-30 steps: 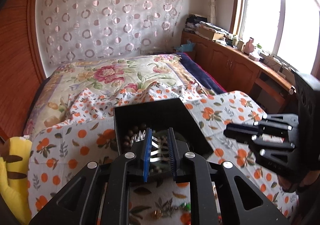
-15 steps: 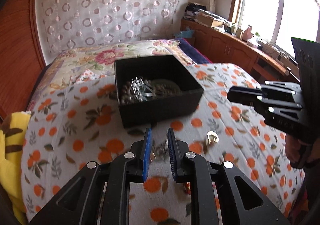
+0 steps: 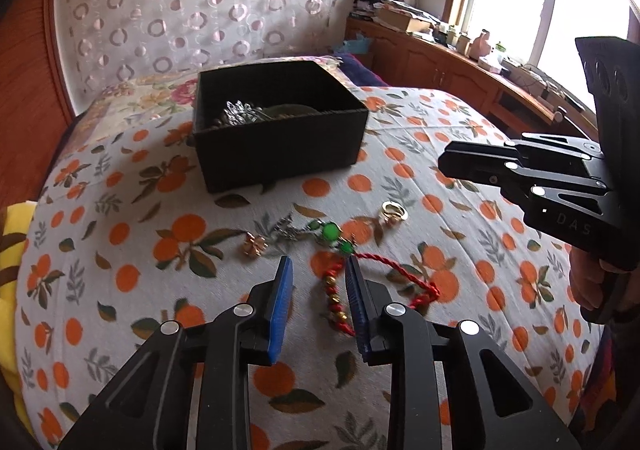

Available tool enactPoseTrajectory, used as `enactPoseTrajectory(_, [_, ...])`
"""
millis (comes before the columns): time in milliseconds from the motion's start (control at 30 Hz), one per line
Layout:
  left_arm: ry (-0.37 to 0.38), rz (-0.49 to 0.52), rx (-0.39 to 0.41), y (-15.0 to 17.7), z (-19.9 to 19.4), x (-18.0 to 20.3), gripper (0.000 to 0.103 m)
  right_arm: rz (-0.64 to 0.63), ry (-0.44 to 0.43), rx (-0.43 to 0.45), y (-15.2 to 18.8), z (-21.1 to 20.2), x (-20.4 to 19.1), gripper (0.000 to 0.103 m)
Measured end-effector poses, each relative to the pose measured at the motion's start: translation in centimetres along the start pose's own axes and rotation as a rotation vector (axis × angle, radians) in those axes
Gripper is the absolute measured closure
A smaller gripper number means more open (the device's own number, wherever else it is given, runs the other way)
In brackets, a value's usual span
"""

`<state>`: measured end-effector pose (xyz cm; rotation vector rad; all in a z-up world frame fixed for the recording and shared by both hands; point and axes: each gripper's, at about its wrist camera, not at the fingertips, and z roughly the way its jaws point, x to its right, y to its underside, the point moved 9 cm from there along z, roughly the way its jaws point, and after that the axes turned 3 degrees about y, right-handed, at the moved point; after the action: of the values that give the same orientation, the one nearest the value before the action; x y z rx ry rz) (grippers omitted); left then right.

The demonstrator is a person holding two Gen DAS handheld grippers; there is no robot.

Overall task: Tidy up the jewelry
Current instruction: 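Move the left gripper to the pile and grasp the red-string bead bracelet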

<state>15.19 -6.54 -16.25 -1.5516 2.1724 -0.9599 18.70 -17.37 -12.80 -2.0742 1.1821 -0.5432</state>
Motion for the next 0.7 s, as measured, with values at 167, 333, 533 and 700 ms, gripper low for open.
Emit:
enactPoseTrajectory(167, [0.009, 0.000, -0.029, 0.7, 1.0, 0.3, 0.078, -0.008, 0.001, 0.000, 0.4, -0.6, -0.6, 0.089])
enactPoseTrajectory(333, [-0.004, 0.017, -0.026, 0.8, 1.1, 0.3, 0.081, -0.017, 0.005, -0.006, 0.7, -0.7, -0.9, 0.089])
enactPoseTrajectory(533, [-0.006, 0.033, -0.008, 1.4, 0.1, 0.2, 0.097, -0.020, -0.012, -0.013, 0.6, -0.2, -1.6, 0.089])
enactPoseTrajectory(700, [-0.001, -0.005, 0.026, 1.8, -2.1, -0.9, 0.097, -0.034, -0.039, -0.028, 0.4, 1.0, -3.2, 0.089])
